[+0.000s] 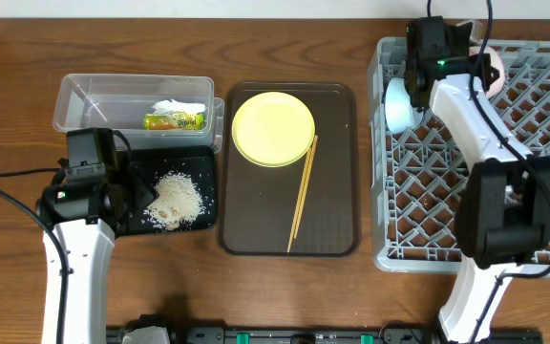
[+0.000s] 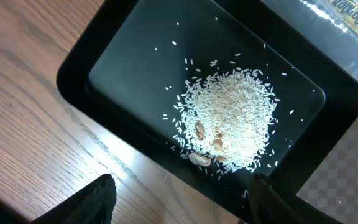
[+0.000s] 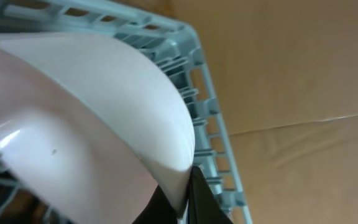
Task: Sort waste into correct bins and load items into the dishwasher rack
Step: 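Place the white bowl into the dishwasher rack beside the blue bowl, then lift the right gripper away from the rack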
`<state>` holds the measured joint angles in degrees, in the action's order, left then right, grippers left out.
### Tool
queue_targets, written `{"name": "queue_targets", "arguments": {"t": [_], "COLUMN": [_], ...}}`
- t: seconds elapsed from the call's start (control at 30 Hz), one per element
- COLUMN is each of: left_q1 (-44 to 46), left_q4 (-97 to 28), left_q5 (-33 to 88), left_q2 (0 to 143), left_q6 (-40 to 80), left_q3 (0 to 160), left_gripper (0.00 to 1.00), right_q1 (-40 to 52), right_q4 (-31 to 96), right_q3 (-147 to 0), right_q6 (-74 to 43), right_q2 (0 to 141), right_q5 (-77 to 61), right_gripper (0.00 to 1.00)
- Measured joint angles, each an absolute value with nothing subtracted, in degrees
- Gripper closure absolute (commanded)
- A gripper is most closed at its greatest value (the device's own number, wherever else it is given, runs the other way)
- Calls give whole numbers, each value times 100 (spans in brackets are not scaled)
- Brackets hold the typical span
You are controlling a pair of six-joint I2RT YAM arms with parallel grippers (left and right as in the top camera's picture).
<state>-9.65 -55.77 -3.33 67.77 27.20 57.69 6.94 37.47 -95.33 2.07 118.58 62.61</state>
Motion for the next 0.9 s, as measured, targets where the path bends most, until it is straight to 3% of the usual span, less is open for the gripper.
{"name": "queue_targets", "arguments": {"t": [0.1,0.37,0.53,0.77,0.9], "left_q1": [-965,-965,-965,-965,-965], "left_q4": [-5579,-5579,-5579,-5579,-5579], "left_q5": [-333,-336,-333,-336,-333], "left_q2": [6777,6777,6777,6777,6777], "left_q6": [2720,2720,2720,2720,2720], "left_q3": [5769,5769,5769,5769,5769], "left_gripper": [29,29,29,29,29], "right_q1": [659,792,792,858,1315], "right_q4": [4154,5168,5531,6128,6226], "right_q3": [-9515,-9415,-9413,-9413,-9347], "right_q6": [-143,-443,-502,-390,-322], "right_q2": [11668,10993,10228,9688,9712], "right_q5": [5537,3159,1894,-827,-1594], "right_gripper": [75,46,40,39,39]}}
